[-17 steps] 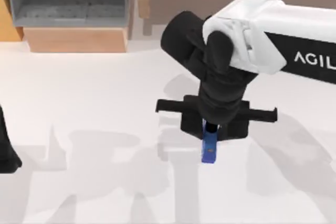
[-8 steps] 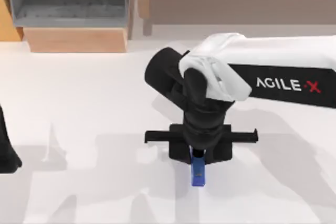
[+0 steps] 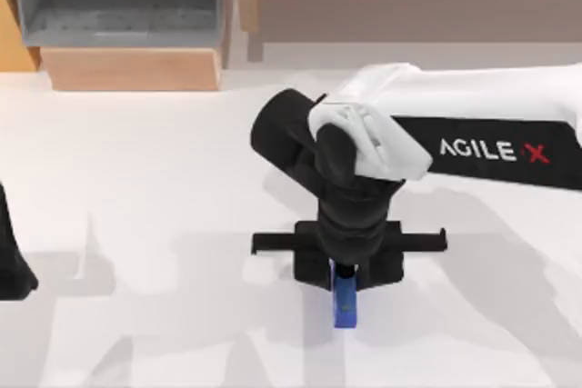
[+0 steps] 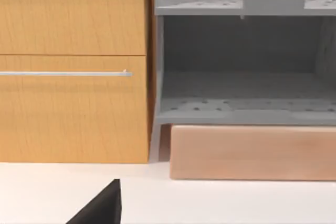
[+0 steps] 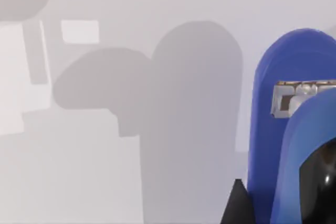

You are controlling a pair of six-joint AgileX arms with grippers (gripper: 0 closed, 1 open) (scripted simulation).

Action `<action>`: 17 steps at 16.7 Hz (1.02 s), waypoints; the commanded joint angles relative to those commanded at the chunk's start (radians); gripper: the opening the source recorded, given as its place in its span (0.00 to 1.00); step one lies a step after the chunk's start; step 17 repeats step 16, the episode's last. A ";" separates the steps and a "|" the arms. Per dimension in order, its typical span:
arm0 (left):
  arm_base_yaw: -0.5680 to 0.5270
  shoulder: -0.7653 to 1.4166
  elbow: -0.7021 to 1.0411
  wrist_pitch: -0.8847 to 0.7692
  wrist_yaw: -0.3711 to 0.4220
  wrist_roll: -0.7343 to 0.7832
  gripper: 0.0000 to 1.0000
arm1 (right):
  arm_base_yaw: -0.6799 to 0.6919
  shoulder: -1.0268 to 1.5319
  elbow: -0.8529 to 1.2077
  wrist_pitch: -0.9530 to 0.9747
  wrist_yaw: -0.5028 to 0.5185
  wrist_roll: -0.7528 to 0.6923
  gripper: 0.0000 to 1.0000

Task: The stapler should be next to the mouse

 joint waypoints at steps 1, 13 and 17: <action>0.000 0.000 0.000 0.000 0.000 0.000 1.00 | 0.000 0.000 0.000 0.000 0.000 0.000 0.30; 0.000 0.000 0.000 0.000 0.000 0.000 1.00 | 0.000 0.000 0.000 0.000 0.000 0.000 1.00; 0.000 0.000 0.000 0.000 0.000 0.000 1.00 | 0.000 0.000 0.000 0.000 0.000 0.000 1.00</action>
